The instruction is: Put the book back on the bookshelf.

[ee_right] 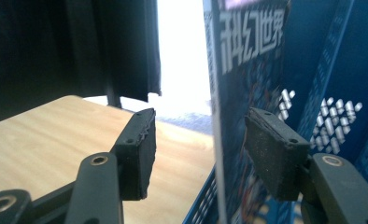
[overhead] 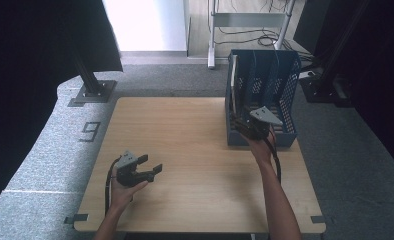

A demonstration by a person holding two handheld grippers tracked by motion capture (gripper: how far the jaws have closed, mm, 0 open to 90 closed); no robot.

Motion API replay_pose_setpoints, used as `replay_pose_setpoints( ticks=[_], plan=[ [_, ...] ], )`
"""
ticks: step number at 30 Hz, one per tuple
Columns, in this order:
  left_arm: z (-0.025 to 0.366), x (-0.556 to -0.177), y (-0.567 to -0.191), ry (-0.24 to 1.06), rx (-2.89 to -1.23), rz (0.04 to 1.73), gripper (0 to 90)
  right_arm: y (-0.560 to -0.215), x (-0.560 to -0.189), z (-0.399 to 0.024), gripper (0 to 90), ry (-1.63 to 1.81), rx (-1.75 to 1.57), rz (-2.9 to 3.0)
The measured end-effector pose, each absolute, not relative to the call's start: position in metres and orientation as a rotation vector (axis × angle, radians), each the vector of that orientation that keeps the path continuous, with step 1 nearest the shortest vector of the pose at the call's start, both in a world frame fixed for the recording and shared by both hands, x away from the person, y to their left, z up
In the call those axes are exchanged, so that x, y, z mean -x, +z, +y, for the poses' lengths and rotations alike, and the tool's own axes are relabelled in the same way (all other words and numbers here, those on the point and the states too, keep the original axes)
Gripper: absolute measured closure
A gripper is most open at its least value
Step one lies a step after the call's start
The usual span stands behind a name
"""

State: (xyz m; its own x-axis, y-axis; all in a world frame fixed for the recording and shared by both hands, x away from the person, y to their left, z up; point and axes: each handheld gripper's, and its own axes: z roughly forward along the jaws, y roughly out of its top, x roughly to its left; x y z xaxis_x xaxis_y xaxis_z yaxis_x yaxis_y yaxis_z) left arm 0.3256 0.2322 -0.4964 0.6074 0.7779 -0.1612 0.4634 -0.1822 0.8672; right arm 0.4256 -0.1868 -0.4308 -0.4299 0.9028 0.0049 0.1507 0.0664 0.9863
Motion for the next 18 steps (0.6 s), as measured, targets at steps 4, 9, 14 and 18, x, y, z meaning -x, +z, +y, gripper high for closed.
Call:
replay_pose_setpoints(
  ticks=[4,9,14,18],
  plan=[
    [0.233,-0.327,-0.499,0.387,-1.83,1.01,23.5,-0.441,-0.411,-0.189,43.2,1.444,-1.058,1.684],
    [0.233,-0.327,-0.501,0.382,-1.839,1.016,23.5,-0.453,-0.393,-0.19,43.3,1.466,-1.048,1.708],
    [0.232,-0.327,-0.502,0.379,-1.845,1.016,23.4,-0.461,-0.375,-0.191,43.4,1.494,-1.043,1.729],
    [0.232,-0.327,-0.504,0.376,-1.85,1.019,23.4,-0.469,-0.361,-0.194,43.5,1.504,-1.047,1.743]
  ],
)
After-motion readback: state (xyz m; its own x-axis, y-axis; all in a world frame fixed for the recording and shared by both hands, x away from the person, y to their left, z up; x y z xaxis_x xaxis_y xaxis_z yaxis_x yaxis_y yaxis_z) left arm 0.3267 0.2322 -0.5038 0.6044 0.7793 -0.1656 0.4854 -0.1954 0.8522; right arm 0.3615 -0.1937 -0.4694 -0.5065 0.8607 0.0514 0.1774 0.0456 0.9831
